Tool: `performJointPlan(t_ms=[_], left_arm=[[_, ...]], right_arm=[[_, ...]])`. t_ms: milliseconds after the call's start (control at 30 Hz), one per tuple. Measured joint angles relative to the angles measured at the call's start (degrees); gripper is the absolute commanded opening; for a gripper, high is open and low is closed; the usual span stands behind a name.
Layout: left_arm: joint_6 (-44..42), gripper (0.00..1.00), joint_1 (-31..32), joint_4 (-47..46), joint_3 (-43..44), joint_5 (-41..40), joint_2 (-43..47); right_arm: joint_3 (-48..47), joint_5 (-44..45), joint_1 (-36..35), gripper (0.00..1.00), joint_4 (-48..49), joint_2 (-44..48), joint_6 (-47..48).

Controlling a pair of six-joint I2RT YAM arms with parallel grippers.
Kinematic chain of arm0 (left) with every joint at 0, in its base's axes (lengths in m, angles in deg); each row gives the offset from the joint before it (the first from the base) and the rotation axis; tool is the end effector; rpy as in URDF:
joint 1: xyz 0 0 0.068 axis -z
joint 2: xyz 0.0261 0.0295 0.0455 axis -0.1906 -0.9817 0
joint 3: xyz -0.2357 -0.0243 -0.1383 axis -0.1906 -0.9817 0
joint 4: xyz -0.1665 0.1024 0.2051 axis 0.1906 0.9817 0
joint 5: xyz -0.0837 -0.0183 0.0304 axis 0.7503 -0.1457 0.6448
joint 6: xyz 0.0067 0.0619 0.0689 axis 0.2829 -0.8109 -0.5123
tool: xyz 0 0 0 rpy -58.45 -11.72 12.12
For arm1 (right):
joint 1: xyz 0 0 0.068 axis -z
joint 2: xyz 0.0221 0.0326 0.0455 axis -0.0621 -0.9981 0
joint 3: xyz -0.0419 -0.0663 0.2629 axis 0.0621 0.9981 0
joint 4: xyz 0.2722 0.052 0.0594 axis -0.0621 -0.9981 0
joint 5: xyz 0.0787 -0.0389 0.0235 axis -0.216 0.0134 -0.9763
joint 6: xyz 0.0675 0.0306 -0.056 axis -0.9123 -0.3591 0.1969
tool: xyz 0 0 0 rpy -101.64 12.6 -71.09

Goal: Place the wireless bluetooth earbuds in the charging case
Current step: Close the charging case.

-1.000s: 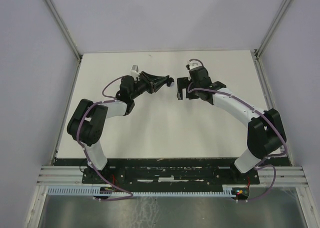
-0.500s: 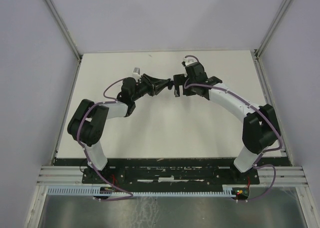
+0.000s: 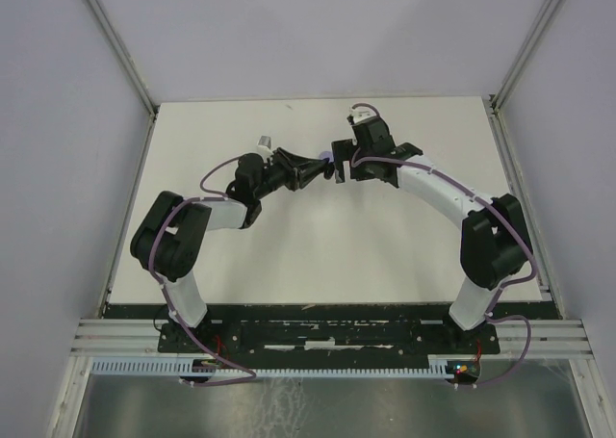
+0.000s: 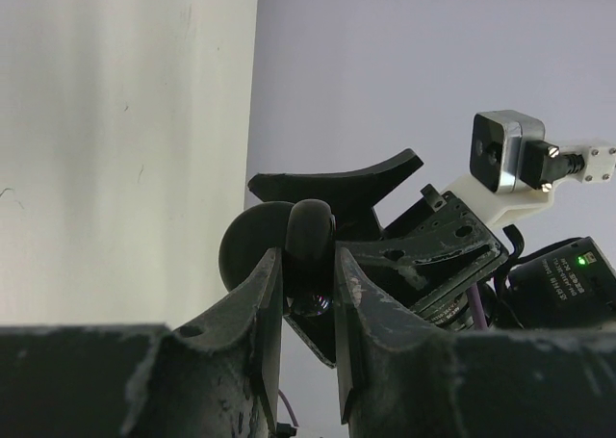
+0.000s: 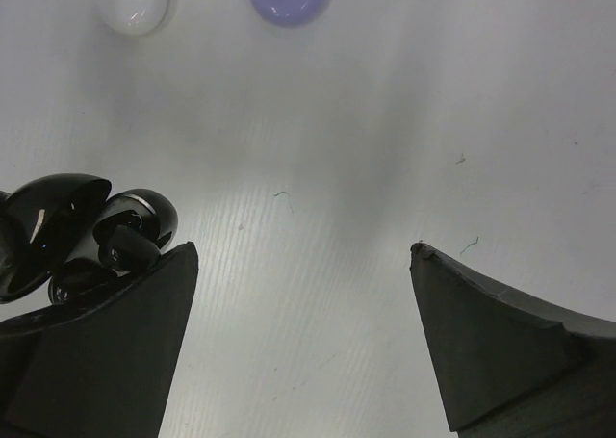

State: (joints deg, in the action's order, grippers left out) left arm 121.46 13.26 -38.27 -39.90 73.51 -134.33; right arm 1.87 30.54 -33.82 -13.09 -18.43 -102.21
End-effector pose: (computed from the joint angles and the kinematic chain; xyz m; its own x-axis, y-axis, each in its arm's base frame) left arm 0.3780 -0.2098 0.1717 -0.7666 -0.6419 -0.0175 -0.0452 0.0810 -0.9957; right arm 0.3923 0.2188 0.2246 -0.7320 -0.0368 -0.6804 -0.2020 0.9654 0.1651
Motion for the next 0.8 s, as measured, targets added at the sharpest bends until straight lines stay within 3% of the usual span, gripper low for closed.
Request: performJointPlan(t_ms=[567,733,800], left_arm=[[0.02,0.03,0.00,-0.26,-0.57,-0.17,0.59],[0.55,0.03,0.00,-0.07,-0.55,-4.33,0.59],[1.60,0.03,0.00,-0.07,-0.55,-7.28,0.59]], right_arm=[[0.42,1.70,1.20,1.00,1.20,0.20,0.17],[12.48,2.25,1.36,1.00,10.54,4.76,0.26],[21.49,1.92,1.40,1.00,19.41,8.02,0.66]])
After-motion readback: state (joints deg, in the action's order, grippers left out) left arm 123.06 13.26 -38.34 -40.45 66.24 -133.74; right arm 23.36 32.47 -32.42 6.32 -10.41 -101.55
